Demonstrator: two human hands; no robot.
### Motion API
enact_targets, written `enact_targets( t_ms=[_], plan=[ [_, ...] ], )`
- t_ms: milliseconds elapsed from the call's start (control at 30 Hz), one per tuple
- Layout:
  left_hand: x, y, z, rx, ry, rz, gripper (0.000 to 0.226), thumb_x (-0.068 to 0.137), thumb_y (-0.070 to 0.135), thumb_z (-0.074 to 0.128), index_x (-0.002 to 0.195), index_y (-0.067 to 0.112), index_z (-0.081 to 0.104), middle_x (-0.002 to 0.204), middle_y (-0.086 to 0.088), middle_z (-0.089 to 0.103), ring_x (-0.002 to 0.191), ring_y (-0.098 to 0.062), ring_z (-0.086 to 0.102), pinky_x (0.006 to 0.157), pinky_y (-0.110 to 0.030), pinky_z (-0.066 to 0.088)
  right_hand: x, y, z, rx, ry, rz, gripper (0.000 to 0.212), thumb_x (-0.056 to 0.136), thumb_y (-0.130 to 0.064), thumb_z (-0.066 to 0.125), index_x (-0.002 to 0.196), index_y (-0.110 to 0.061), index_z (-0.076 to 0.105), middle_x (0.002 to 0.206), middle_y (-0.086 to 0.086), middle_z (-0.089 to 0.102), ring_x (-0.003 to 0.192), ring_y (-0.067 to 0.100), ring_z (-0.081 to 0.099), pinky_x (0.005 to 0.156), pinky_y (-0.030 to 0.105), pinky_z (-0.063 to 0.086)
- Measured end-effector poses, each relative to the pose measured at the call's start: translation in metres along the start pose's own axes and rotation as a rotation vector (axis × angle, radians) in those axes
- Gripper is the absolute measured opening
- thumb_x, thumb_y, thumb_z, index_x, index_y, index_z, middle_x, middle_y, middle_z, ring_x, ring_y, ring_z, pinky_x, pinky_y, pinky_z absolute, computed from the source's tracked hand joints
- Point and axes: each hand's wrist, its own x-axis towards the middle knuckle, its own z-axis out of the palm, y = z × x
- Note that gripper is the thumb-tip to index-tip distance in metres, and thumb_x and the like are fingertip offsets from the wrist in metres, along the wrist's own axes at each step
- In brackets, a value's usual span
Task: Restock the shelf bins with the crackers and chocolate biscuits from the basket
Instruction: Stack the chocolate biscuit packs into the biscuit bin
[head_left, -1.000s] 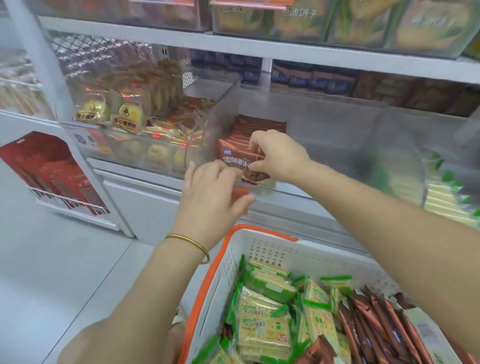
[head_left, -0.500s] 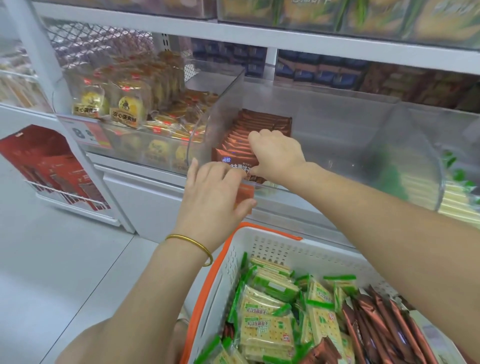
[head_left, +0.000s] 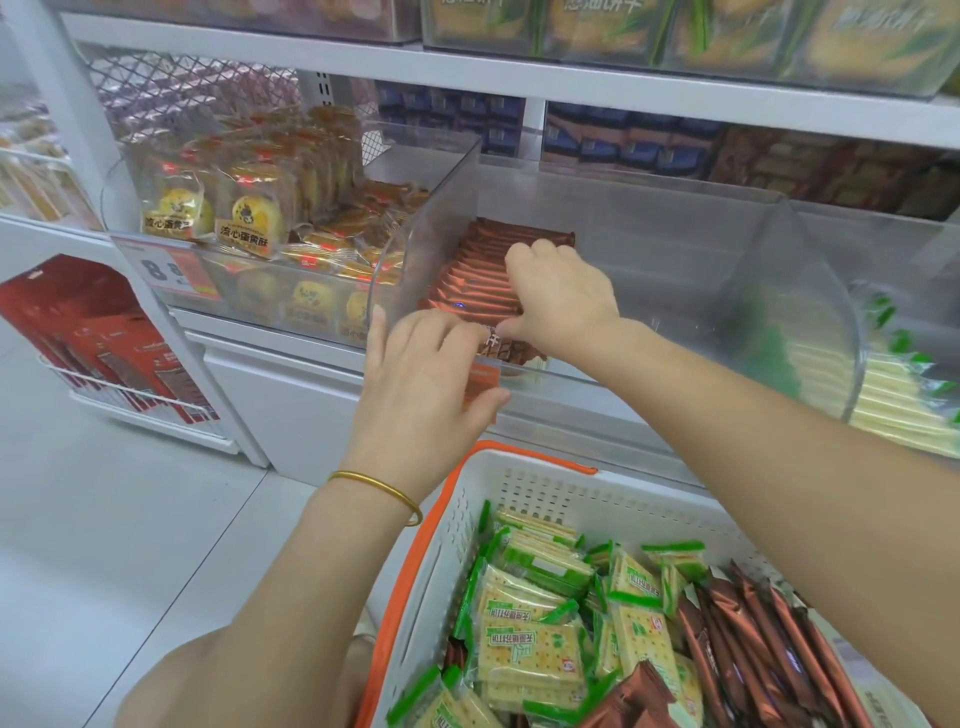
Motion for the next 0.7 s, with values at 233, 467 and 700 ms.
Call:
enact_targets(
  t_ms=[233,467,700],
  plan=[
    [-0.033,0.045,-0.008,-0.104,0.133,0.185,0.024,0.082,0.030,0.057,0.097,0.012,0.064,0.093,-0.004,0.062,0.089,-0.032,0.056,0.075,-0.044,0.045,-0.146,0.023,-0.048,0.510,0.220,0.022,0.025,0.078,-0.021,0.070,0.083,-0.026,0.046,0.075,-0.009,0.050,0.069,0.015,0.049,0.065,0.037,0.044],
    [-0.082,0.080,0.041,-0.100,-0.472,0.268,0.025,0.090,0.030,0.055,0.111,0.018,0.062,0.108,-0.003,0.062,0.108,-0.025,0.053,0.087,-0.035,0.045,-0.252,0.066,0.059,0.310,-0.691,-0.027,0.030,0.083,-0.034,0.070,0.108,-0.020,0.061,0.094,-0.004,0.051,0.088,0.013,0.049,0.080,0.033,0.044],
    [-0.090,0.086,0.067,-0.090,-0.692,0.214,0.028,0.093,0.032,0.052,0.118,0.021,0.057,0.115,0.001,0.058,0.112,-0.019,0.049,0.093,-0.038,0.044,-0.274,0.061,0.089,0.382,-0.702,-0.041,0.031,0.081,-0.029,0.072,0.104,-0.018,0.054,0.074,-0.012,0.041,0.075,0.013,0.045,0.064,0.032,0.039]
  ],
)
